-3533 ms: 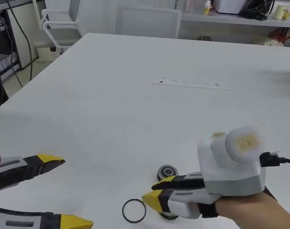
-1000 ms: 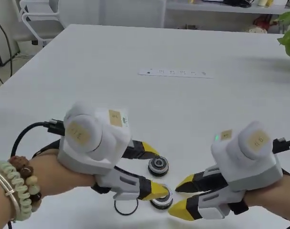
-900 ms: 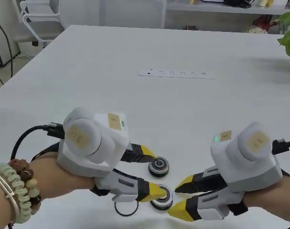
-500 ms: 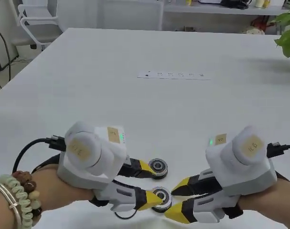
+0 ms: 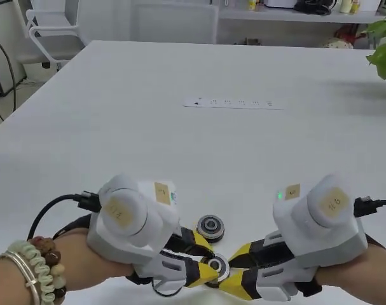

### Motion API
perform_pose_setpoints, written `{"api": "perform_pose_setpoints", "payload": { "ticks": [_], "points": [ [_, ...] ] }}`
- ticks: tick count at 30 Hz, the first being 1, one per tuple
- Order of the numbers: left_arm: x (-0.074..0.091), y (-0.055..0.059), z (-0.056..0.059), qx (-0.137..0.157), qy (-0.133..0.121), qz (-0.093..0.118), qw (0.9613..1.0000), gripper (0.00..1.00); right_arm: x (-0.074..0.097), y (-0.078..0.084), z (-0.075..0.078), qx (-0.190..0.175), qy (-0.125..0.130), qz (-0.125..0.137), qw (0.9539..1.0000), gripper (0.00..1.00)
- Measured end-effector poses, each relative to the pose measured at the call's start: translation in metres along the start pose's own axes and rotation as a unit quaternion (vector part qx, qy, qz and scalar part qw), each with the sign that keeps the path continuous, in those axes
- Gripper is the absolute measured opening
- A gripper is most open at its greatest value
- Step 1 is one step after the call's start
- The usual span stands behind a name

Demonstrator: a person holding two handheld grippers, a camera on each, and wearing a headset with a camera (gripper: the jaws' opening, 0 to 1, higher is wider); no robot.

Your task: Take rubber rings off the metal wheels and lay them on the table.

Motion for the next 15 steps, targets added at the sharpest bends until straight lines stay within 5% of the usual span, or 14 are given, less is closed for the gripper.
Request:
{"api": "perform_pose_setpoints", "payload": {
  "ticks": [15],
  "points": [
    [-0.0003,0.0017,-0.0011,0.017,-0.002,0.009,0.9998,0.14,0.0031,0.0025,0.0012,0.033,0.007,-0.014,0.9993,0.07]
  ]
}}
Point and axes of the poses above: the centre of the closed fingertips' face, and the gripper's own axes: x roughly backward along the fingers, z roughly to its right, y roughly out of its underside, the point moved 5 cm from there along x, roughly backward along the fingers, and after that the axes turned 4 degrees about y, right-handed, at the moved point
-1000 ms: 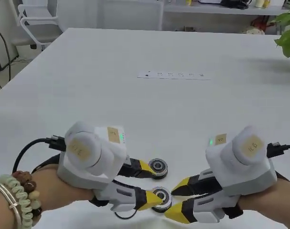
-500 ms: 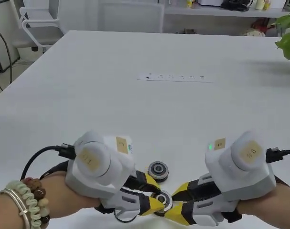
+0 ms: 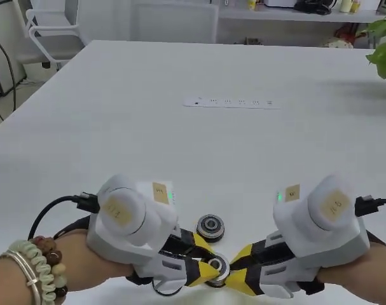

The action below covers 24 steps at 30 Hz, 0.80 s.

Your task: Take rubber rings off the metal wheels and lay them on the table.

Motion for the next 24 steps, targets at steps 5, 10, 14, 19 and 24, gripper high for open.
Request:
{"api": "perform_pose_setpoints", "payload": {
  "ticks": [5,10,14,19,24],
  "points": [
    [0.0003,0.0003,-0.0001,0.0,0.0,0.003,1.0,0.14,0.0002,-0.0006,0.0021,-0.003,0.01,-0.004,0.9999,0.01],
    [0.0006,0.0009,0.0,0.002,0.001,0.009,1.0,0.14,0.0004,-0.0003,0.0018,-0.025,0.012,-0.008,0.9996,0.0],
    [0.0008,0.0012,-0.0001,0.002,0.001,0.01,1.0,0.14,-0.0001,-0.001,0.0002,-0.015,0.018,-0.013,0.9996,0.0],
    [0.0018,0.0034,-0.0014,0.01,0.003,0.026,0.9996,0.14,0.0001,0.0,0.0014,-0.072,0.014,-0.018,0.9972,0.0],
    [0.0012,0.0038,-0.0019,0.014,0.003,0.038,0.9992,0.14,0.0004,0.0009,0.0051,-0.104,0.014,-0.019,0.9943,0.0]
  ]
}}
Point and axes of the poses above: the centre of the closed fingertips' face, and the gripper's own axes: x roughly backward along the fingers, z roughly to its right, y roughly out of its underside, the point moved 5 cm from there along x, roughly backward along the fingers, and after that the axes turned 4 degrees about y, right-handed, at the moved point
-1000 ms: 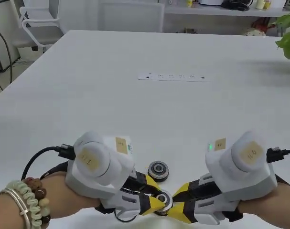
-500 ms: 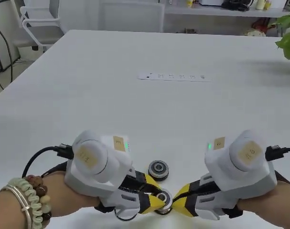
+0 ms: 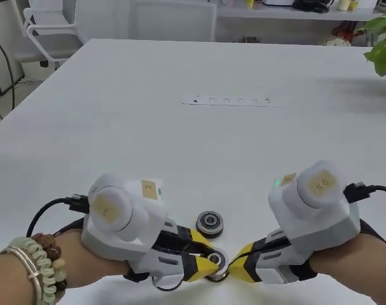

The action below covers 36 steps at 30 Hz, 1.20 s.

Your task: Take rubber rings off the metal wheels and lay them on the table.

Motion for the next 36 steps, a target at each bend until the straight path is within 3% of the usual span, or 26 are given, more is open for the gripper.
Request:
{"api": "perform_pose_setpoints", "payload": {
  "ticks": [11,13,16,22,26,36],
  "points": [
    [0.0,0.0,0.0,0.002,0.0,0.002,1.0,0.14,0.007,-0.001,0.006,-0.1,-0.028,0.015,0.9945,0.0],
    [0.0,0.0,-0.001,0.002,0.0,0.002,1.0,0.14,0.008,-0.002,0.008,-0.118,-0.032,0.022,0.9922,0.0],
    [0.0,0.0,-0.001,0.003,-0.001,0.002,1.0,0.14,0.009,-0.006,0.008,-0.171,-0.051,0.045,0.9829,0.0],
    [0.0,0.0,-0.001,0.001,-0.004,0.001,1.0,0.13,0.01,-0.004,0.01,-0.204,-0.072,0.051,0.975,0.0],
    [0.0,-0.001,-0.001,-0.001,-0.004,0.001,1.0,0.13,0.01,-0.005,0.009,-0.202,-0.072,0.05,0.9755,0.0],
    [-0.001,0.0,-0.001,-0.003,-0.006,0.002,1.0,0.13,0.01,-0.01,0.004,-0.215,-0.084,0.057,0.9713,0.0]
  ]
}}
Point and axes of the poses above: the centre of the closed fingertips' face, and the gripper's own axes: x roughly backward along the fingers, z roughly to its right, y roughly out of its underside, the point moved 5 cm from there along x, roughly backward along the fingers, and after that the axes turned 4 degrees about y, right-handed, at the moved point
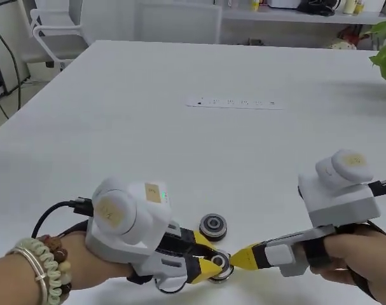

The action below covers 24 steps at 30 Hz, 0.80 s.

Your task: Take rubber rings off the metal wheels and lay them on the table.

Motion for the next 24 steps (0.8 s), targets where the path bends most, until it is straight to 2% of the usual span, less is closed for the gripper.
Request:
{"api": "perform_pose_setpoints", "payload": {
  "ticks": [12,15,16,17,18,19,20,24],
  "points": [
    [0.0,0.0,0.001,-0.001,-0.001,0.001,1.0,0.13,-0.002,-0.003,-0.006,0.003,-0.01,0.006,0.9999,0.0],
    [0.0,0.0,0.001,0.001,-0.001,0.002,1.0,0.13,-0.003,-0.006,-0.013,0.007,-0.023,0.014,0.9996,0.0],
    [0.0,0.0,0.001,0.001,-0.001,0.002,1.0,0.13,-0.003,-0.008,-0.015,0.008,-0.029,0.02,0.9993,0.0],
    [0.0,0.0,0.001,0.002,-0.002,0.003,1.0,0.13,-0.003,-0.017,-0.03,-0.012,-0.078,0.05,0.9956,0.0],
    [0.0,0.0,0.0,0.002,-0.002,0.003,1.0,0.13,-0.003,-0.017,-0.023,-0.017,-0.049,0.044,0.9977,0.0],
    [0.0,0.0,0.0,0.003,-0.002,0.003,1.0,0.13,-0.005,-0.014,-0.019,0.015,-0.028,0.03,0.9991,0.0],
    [0.0,0.0,0.0,0.003,-0.002,0.003,1.0,0.13,-0.005,-0.014,-0.022,0.017,-0.038,0.035,0.9985,0.0],
    [-0.001,0.0,0.0,0.003,-0.003,0.002,1.0,0.13,-0.002,-0.013,-0.014,0.003,-0.032,0.035,0.9989,0.0]
  ]
}}
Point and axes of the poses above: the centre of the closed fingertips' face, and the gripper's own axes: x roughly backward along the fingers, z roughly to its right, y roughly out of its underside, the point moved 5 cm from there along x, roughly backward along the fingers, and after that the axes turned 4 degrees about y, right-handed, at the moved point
